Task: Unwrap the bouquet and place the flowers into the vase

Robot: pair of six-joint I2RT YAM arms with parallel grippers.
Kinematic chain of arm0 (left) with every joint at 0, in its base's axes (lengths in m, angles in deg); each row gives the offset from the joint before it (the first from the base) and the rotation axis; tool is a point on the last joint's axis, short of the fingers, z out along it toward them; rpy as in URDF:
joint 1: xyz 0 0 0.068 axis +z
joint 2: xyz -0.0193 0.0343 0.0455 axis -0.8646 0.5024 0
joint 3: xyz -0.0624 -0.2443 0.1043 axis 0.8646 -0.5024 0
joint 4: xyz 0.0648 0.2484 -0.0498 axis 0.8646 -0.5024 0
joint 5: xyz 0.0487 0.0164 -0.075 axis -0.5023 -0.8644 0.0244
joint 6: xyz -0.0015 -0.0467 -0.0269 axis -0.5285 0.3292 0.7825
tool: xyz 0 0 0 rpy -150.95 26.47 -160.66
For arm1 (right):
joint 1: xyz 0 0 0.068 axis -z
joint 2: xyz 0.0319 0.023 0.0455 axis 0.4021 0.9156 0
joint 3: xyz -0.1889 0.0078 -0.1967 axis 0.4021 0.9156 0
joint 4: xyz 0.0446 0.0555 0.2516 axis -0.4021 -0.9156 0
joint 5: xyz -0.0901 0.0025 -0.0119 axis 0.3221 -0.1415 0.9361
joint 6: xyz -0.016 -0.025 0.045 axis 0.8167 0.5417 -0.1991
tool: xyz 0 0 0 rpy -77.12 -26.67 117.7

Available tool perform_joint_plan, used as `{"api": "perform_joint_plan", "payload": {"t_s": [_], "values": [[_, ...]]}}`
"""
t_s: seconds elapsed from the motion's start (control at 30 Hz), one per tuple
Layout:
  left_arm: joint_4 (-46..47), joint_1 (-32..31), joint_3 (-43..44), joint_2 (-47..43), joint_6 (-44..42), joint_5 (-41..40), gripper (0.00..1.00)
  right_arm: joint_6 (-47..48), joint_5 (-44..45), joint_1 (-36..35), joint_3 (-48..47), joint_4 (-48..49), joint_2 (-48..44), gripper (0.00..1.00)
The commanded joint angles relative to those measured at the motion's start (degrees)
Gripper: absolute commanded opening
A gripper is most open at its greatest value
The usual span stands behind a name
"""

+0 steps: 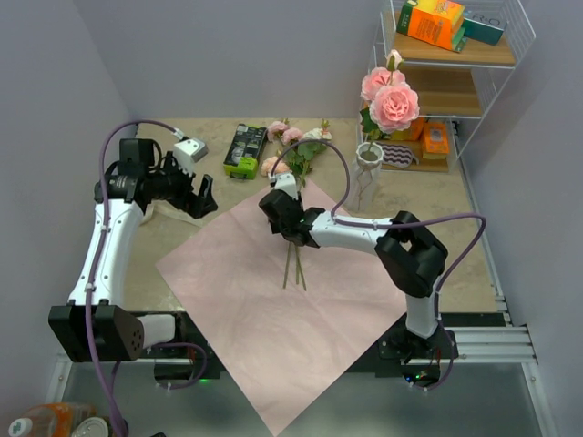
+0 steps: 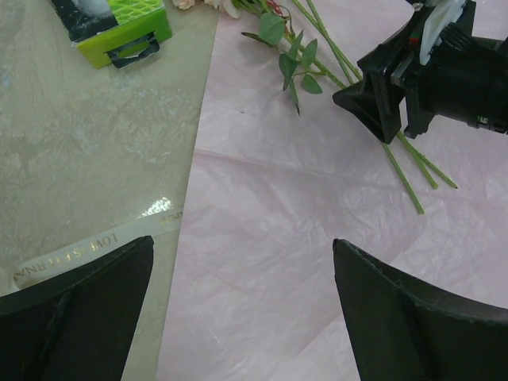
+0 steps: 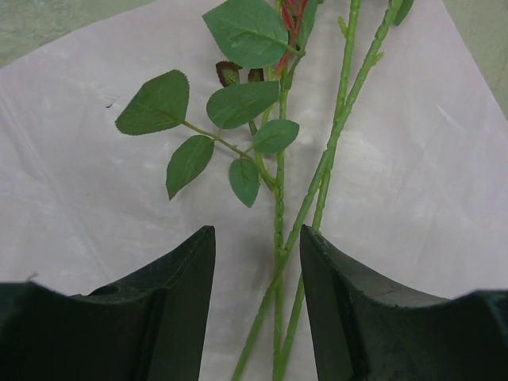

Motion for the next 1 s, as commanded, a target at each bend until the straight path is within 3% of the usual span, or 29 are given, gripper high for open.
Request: {"api": "perform_joint_plan", "payload": {"t_s": [0.0, 0.83, 0.97], "values": [[1.0, 0.4, -1.5, -1.3, -1.7, -0.2, 0.99, -3.7, -1.5, 1.6, -1.3, 1.3, 0.6, 0.50], [2.3, 0.4, -2.8, -3.1, -3.5, -1.3, 0.99, -5.0, -6.4, 5.4, -3.2, 0.5, 7.2, 0.49], [2.2, 0.4, -2.9, -3.0, -3.8, -1.5, 0.99, -5.1, -7.8, 5.4, -3.2, 1.8, 6.3, 0.37]]}}
